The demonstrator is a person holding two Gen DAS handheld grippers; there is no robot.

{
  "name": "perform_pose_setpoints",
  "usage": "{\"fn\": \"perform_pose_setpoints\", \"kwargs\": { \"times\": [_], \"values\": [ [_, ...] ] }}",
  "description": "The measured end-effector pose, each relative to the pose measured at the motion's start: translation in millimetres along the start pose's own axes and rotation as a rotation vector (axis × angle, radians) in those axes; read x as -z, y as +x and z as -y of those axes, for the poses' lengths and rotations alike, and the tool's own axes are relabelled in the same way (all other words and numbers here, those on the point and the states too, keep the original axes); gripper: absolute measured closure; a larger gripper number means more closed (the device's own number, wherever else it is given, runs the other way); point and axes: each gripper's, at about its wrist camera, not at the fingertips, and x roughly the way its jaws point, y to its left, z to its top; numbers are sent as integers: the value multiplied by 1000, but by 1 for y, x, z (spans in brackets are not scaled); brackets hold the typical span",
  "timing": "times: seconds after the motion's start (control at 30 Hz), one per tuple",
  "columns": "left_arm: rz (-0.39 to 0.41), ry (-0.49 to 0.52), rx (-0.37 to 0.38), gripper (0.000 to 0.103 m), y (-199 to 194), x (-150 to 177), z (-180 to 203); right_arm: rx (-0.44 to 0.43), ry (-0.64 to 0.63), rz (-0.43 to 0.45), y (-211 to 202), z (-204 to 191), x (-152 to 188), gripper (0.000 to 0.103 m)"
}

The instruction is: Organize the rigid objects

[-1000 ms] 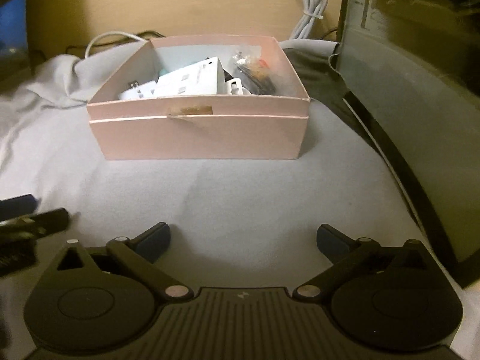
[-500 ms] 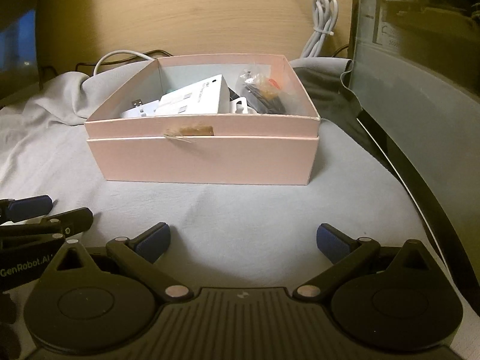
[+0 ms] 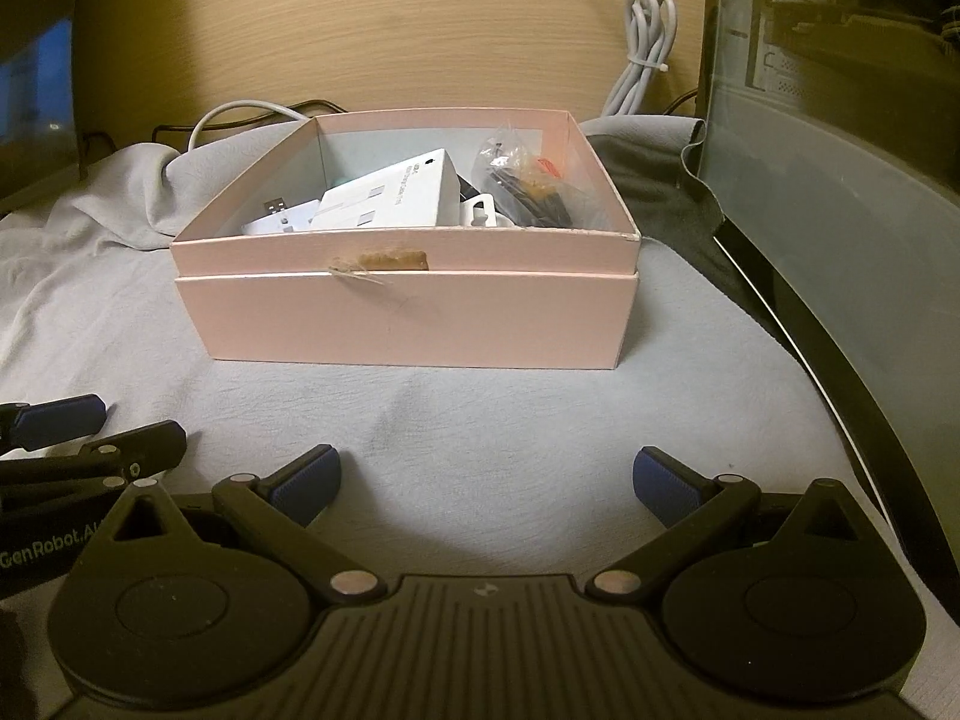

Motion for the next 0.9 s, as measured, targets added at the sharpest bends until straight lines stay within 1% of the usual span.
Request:
{"fn": "perform_pose_setpoints", "kwargs": {
  "times": [0.43,0.9],
  "values": [
    [1,-12,9,41,1,1,-1,0,-1,0,0,0,0,0],
    [1,-9,2,41,1,1,0,-1,-1,0,0,0,0,0]
  ]
}}
